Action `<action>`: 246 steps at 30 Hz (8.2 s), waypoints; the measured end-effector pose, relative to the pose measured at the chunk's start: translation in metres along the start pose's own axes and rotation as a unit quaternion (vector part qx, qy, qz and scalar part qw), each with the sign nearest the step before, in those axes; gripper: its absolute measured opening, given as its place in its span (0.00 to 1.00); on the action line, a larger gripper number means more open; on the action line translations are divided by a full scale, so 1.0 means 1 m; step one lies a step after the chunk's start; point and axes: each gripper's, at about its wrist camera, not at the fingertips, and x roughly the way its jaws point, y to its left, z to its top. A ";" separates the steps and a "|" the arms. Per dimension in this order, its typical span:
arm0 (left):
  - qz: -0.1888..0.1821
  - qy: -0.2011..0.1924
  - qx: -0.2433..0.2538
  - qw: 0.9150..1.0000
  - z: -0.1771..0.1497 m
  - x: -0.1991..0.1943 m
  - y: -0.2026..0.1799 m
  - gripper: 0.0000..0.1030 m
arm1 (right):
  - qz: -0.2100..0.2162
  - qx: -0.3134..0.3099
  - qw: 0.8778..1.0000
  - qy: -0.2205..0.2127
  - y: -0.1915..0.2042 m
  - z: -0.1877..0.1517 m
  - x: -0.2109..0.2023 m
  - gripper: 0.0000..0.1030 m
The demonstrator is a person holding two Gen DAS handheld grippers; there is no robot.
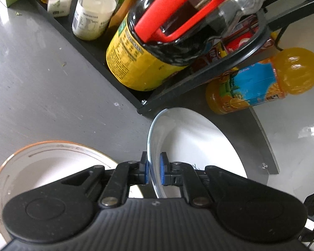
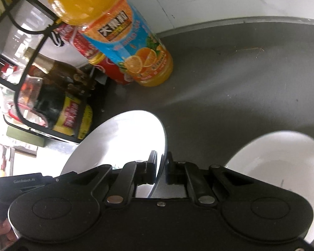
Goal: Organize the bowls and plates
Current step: 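Lift the 'Sweet' plate with both tools and carry it over the large oval plate, then lower the 'Sweet' plate onto the oval plate and open both tools, then move both open tools to the smaller white 'BAKERY' plate, then close both tools on the rim of the 'BAKERY' plate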
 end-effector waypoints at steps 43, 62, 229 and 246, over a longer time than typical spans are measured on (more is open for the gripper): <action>-0.030 0.096 0.136 0.986 -0.010 -0.073 0.119 0.09 | -0.013 0.069 0.994 -0.079 0.084 -0.174 -0.039 0.08; 0.004 0.108 0.172 0.979 -0.020 -0.051 0.130 0.12 | -0.042 0.064 0.995 -0.067 0.080 -0.205 -0.022 0.08; 0.014 0.086 0.175 0.981 -0.155 0.070 -0.137 0.45 | -0.094 0.050 0.994 -0.023 -0.176 -0.064 -0.090 0.68; -0.002 0.116 0.136 0.984 -0.153 0.108 -0.123 0.16 | -0.063 0.070 0.995 0.036 -0.210 -0.058 -0.044 0.33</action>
